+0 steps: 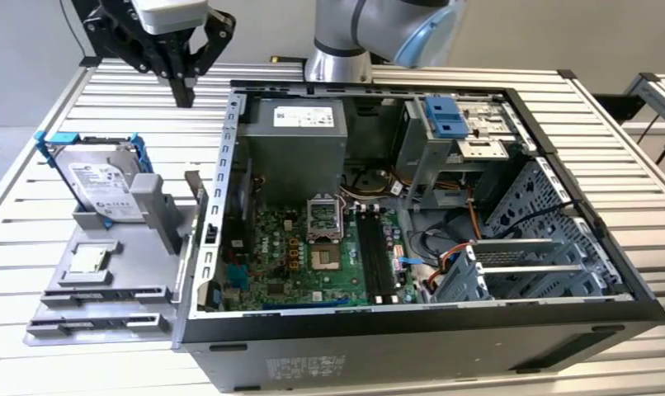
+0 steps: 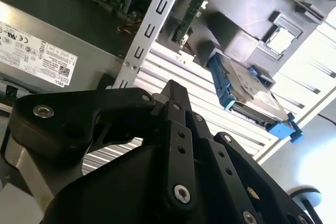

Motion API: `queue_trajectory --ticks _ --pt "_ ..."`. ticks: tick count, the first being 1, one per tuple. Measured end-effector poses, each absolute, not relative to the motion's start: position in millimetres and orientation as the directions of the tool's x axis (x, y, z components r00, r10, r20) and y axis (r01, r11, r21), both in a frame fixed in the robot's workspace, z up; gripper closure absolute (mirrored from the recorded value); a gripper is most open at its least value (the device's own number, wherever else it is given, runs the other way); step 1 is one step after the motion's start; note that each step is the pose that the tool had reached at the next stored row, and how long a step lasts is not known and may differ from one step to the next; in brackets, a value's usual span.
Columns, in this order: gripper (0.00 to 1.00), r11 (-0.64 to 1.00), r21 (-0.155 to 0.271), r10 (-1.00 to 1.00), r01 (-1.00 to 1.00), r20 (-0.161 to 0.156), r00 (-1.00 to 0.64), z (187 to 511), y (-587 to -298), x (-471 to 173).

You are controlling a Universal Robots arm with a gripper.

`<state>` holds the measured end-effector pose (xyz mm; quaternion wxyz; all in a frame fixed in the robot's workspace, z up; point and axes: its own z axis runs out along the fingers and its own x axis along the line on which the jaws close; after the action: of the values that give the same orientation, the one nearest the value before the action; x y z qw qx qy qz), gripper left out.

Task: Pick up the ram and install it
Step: 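Reach for the ram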

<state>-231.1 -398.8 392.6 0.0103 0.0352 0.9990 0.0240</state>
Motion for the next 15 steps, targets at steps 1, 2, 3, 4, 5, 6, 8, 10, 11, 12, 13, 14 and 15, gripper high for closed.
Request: queue_trajectory --ticks 1,2,3,4,5,6,8,10,11,12,13,14,15 --pt "1.0 0.996 0.049 0.071 0.07 -0.019 -0.997 393 -399 -236" --pt "1.0 0.996 0.049 0.071 0.07 -0.019 -0.997 393 -399 -241" --pt "1.0 0.996 0.049 0.071 0.07 -0.019 -0.997 393 -399 -245" --pt "1.0 0.996 0.049 0.071 0.07 -0.019 -0.997 393 -399 -250" --pt "1.0 0.996 0.049 0.071 0.07 -0.019 -0.997 393 -399 -255" --pt "1.0 0.996 0.049 0.071 0.07 -0.019 -0.997 393 -399 -260" --pt "1.0 0.996 0.049 0.071 0.07 -0.019 -0.997 393 -399 -270" --pt "1.0 0.996 0.049 0.071 0.07 -0.019 -0.997 393 -399 -279" --pt "1.0 0.996 0.049 0.071 0.07 -0.019 -0.997 393 -399 -285" --pt "1.0 0.996 0.049 0.071 0.07 -0.019 -0.997 393 -399 -290" --pt "1.0 0.996 0.049 0.071 0.07 -0.019 -0.997 393 -399 -295" --pt "1.0 0.996 0.049 0.071 0.07 -0.019 -0.997 393 -399 -300" --pt "1.0 0.996 0.049 0.071 0.07 -0.019 -0.997 393 -399 -305"
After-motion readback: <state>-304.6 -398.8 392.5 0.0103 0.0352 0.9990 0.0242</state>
